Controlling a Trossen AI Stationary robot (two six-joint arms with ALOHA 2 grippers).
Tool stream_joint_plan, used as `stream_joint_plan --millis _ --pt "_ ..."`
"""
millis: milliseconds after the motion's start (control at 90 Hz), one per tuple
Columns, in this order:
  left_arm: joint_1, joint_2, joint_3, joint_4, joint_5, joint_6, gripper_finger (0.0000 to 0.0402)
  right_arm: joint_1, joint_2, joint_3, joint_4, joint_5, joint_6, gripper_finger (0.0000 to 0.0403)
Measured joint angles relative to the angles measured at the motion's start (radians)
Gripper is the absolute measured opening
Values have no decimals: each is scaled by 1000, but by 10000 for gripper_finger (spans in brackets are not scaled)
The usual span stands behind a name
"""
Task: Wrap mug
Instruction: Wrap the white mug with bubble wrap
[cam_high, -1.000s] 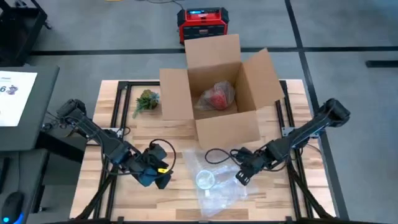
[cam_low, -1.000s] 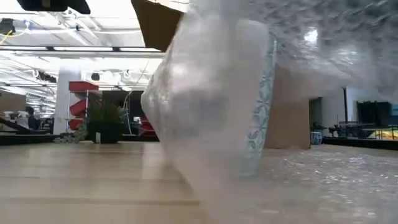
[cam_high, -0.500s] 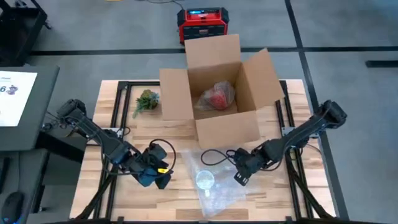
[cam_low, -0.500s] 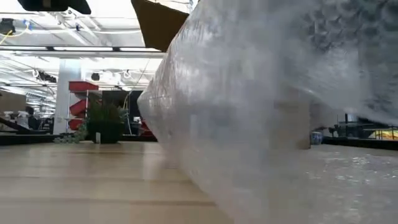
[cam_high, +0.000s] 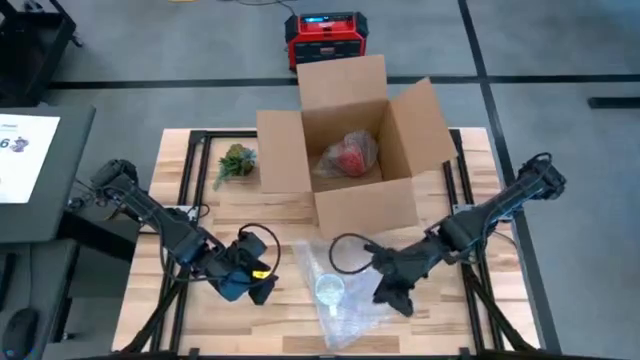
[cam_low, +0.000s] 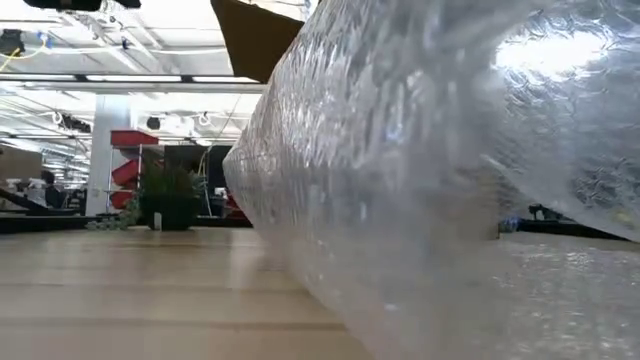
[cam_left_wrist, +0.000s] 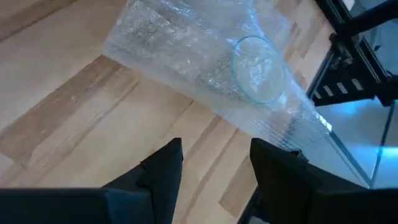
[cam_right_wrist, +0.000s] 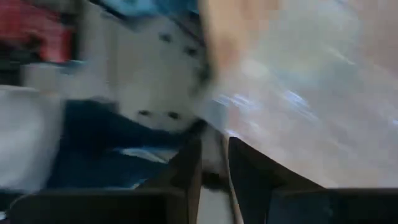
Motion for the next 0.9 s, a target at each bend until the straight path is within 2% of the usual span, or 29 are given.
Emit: stream_joint_plan --millis 233,344,489,678,900 --pt "-4 -4 99 2 15 32 171 -57 232 249 -67 -23 -105 42" --pt "-10 -15 148 4 15 90 171 -90 362 399 -190 -84 -167 19" --pt "-29 -15 177 -16 19 133 171 -128 516 540 -331 -89 -215 3" --pt "-72 -14 178 -49 23 127 171 -148 650 606 -446 -82 -187 1" --pt "-99 -14 178 -67 -7 117 171 -151 722 612 -488 -34 -132 0"
